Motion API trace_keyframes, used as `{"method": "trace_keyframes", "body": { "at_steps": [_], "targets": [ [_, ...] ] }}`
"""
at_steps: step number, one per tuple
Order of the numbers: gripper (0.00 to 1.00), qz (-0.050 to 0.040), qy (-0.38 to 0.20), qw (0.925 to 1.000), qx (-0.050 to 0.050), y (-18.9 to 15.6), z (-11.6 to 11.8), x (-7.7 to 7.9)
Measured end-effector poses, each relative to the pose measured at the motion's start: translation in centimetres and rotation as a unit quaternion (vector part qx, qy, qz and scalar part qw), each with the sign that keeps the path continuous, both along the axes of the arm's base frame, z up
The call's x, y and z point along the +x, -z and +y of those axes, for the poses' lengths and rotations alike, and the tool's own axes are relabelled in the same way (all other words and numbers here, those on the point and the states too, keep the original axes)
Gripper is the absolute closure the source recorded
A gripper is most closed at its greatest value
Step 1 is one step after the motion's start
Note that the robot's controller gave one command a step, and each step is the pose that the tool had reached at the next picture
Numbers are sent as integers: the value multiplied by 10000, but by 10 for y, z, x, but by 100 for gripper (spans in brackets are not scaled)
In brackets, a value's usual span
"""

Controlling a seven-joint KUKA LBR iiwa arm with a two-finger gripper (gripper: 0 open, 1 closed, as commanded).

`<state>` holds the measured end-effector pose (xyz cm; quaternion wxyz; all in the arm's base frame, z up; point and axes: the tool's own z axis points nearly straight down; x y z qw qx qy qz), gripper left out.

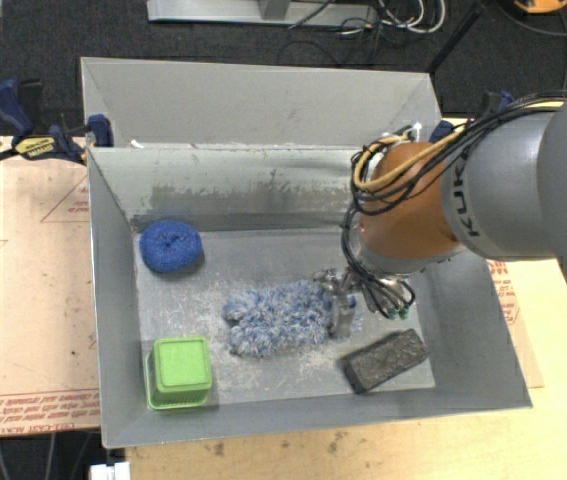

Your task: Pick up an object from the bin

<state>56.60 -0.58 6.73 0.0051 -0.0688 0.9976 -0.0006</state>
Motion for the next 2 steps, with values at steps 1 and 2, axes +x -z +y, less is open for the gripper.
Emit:
{"method": "trace_keyframes", "body": {
  "at_steps": [1,2],
  "targets": [
    [100,-11,-87,10000,-1,-3,0,-1],
    [100,22,-122,9999,2,-10,0,-3]
  ]
}}
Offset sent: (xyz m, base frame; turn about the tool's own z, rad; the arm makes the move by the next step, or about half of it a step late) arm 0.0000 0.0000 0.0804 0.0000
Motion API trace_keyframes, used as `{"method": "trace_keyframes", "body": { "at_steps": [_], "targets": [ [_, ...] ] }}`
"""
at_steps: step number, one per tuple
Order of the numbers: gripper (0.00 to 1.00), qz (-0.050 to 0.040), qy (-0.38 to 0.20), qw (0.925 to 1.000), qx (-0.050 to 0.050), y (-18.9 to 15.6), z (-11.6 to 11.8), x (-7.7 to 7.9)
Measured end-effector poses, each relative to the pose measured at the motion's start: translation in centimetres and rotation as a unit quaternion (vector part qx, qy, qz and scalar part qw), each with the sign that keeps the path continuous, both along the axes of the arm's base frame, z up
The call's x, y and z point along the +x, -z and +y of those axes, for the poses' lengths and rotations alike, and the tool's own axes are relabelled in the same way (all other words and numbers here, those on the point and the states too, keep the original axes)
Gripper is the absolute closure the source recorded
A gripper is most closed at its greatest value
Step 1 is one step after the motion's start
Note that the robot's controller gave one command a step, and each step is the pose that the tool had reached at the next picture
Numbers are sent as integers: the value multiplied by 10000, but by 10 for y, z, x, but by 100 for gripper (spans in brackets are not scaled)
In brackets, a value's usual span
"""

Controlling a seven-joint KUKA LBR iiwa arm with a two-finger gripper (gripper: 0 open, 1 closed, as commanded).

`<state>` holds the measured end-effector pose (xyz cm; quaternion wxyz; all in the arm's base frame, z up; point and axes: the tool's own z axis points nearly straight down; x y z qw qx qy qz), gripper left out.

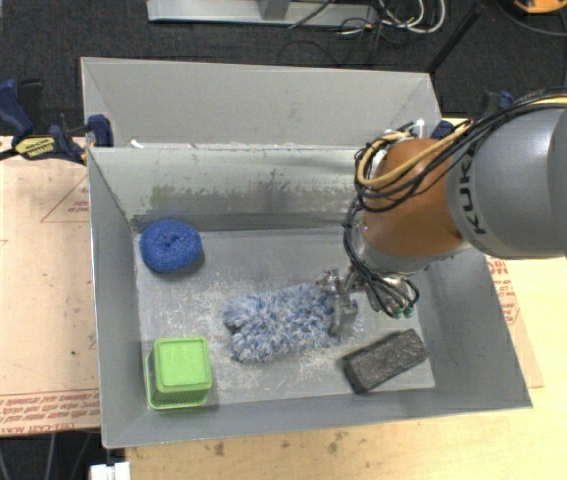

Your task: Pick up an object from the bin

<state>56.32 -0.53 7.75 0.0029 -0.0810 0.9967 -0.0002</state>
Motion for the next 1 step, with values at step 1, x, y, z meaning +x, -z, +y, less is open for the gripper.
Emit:
{"method": "trace_keyframes", "body": {
  "at_steps": [1],
  "targets": [
    [100,39,18,10000,3,-21,0,-2]
  ]
}}
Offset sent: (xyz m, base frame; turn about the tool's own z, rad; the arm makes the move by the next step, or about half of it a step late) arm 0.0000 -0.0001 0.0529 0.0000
